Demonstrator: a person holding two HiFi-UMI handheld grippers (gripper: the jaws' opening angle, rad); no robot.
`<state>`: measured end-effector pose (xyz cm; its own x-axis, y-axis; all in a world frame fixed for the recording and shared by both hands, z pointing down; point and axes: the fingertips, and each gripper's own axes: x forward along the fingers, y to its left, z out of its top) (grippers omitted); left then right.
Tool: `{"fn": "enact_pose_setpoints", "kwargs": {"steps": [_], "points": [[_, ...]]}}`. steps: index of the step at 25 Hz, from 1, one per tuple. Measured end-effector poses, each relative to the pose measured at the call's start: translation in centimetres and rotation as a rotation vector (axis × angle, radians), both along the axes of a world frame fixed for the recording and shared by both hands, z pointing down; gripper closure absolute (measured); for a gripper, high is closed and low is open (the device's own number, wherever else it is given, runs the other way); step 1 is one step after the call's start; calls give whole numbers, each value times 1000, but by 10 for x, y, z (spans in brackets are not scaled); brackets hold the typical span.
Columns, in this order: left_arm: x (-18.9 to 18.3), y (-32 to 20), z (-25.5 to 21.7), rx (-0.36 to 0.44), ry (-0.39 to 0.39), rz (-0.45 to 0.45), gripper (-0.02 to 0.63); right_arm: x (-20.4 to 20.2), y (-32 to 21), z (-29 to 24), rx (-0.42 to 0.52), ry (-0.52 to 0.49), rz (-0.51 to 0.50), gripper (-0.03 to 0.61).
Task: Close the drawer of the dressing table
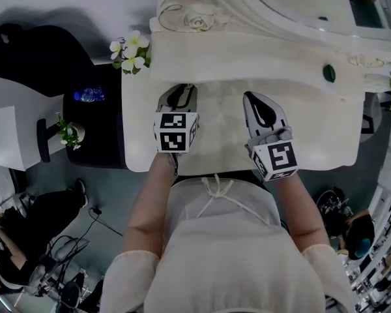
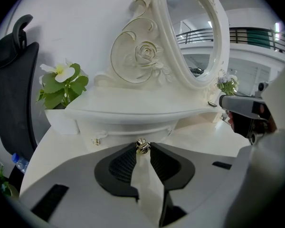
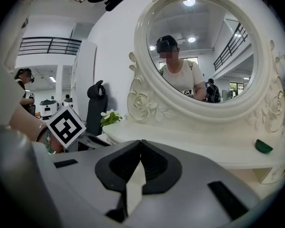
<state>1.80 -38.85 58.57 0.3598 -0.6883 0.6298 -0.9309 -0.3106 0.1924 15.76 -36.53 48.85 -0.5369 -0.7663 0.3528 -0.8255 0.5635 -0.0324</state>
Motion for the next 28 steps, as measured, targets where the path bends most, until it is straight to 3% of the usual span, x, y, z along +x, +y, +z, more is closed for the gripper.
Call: {"fn": "enact_pose_setpoints", "kwargs": {"steps": [16, 18, 21, 28], "points": [[3, -6, -1, 12, 23, 41, 509, -5, -1, -21, 35, -5, -12, 572], [6, -2, -1, 6, 43, 50, 401, -5, 0, -23, 39, -4, -10, 572], [3, 10, -8, 22, 63, 45, 345, -6, 6, -26, 40, -4, -6, 572], [-10, 34, -62, 148, 61, 43, 310, -3, 24, -42, 65, -6, -12, 572]]}}
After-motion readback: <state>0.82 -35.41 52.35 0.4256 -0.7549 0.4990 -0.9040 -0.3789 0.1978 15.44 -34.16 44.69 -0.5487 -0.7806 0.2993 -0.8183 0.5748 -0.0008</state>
